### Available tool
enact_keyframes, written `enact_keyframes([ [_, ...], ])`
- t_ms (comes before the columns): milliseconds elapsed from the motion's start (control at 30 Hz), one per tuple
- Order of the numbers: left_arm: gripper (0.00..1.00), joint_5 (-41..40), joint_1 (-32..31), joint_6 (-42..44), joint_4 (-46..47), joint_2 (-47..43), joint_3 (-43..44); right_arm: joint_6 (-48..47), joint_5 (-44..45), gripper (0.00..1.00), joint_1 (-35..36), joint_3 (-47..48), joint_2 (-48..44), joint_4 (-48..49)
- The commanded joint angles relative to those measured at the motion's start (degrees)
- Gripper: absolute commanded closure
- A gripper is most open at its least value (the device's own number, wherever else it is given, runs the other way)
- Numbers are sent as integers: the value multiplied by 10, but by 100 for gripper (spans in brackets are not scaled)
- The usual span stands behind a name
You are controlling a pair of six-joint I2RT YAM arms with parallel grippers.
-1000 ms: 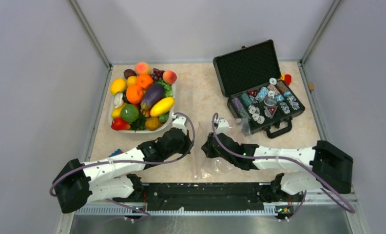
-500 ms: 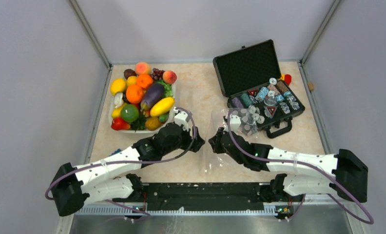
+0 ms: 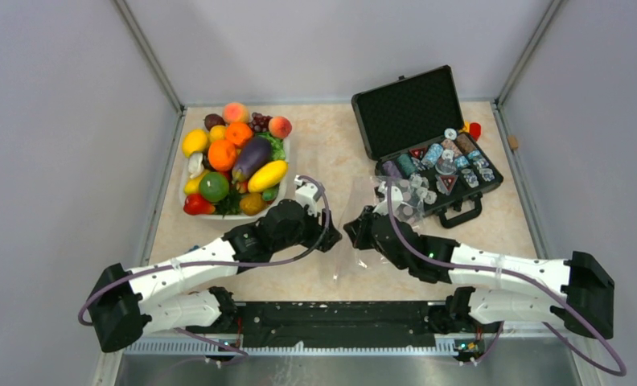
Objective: Place the food in the zip-top bag and seal the zipper
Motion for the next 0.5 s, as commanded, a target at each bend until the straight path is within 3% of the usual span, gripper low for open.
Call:
enact_keyframes([
  [0,39,-63,-2,-2,-12,-13,3,-17,-15,100,-8,25,-27,18],
  [167,41,-74,-2,-5,-12,-17,-3,-33,-35,100,-13,41,-33,-3],
  [333,31,27,-2,-4,50,8,1,-36,-66,100,-20,61,-30,-18],
  [367,32,50,-2,-7,58,16,2,-35,-65,100,-22,62,-30,-19],
  [467,52,45,-2,-17,69,32,6,-33,-66,100,-33,76,-28,-35],
])
